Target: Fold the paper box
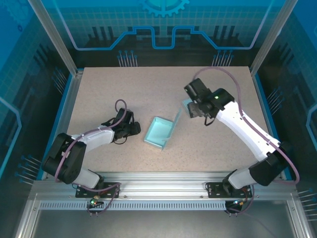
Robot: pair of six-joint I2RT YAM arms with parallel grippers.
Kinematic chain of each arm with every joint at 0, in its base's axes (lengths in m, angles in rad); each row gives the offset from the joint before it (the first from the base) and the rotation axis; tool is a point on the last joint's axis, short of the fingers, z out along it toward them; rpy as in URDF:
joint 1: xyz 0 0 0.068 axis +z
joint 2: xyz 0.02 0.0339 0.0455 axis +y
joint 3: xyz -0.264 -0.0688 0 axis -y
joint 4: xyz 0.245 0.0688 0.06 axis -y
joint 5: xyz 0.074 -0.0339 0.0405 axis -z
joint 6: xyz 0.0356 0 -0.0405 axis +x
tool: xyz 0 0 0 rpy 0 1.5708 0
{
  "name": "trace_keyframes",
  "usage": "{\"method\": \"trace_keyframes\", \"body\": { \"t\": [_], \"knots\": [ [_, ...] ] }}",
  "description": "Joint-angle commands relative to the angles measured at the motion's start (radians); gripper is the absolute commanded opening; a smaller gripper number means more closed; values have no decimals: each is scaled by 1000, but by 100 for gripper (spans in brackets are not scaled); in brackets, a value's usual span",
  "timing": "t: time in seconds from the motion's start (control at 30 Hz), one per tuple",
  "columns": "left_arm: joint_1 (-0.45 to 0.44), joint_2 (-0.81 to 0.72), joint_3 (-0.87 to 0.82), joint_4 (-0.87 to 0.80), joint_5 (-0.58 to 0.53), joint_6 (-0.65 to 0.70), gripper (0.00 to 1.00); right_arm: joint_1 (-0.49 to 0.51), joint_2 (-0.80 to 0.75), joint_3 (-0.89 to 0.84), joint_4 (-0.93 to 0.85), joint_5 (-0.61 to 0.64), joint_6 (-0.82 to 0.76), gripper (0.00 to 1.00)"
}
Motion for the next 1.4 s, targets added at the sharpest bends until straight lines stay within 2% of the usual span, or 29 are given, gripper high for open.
{"method": "trace_keyframes", "body": {
  "t": [0.0, 0.13, 0.3, 0.57, 0.8, 0.9, 0.97, 1.07, 1.13, 1.27, 1.37],
  "knots": [
    [-32, 1, -24, -20, 57, -24, 49, -70, -21, -175, 110, -146, 105, 60],
    [-113, 5, -46, -16, 55, -73, 49, -107, -16, -328, 284, -317, 132, 55],
    [-201, -2, -70, 23, 36, -153, 48, -102, 89, -350, 417, -432, 132, 53],
    [-285, -30, -118, 154, 46, -234, 49, -102, 323, -185, 518, -454, 16, 49],
    [-353, 16, -128, 308, 60, -268, 48, -105, 537, 50, 501, -509, -74, 46],
    [-380, 13, -137, 411, 78, -242, 50, -117, 580, 140, 459, -485, -102, 46],
    [-396, -16, -157, 464, 65, -209, 51, -138, 579, 183, 419, -428, -105, 47],
    [-389, -120, -182, 423, -44, -177, 53, -177, 512, 179, 378, -338, -85, 51],
    [-358, -199, -182, 351, -97, -154, 58, -201, 436, 132, 371, -294, -65, 54],
    [-204, -292, -172, 276, -74, -131, 64, -224, 242, -27, 365, -218, 8, 59],
    [-98, -289, -147, 251, -53, -89, 64, -224, 97, -184, 364, -199, 73, 61]
  ]
}}
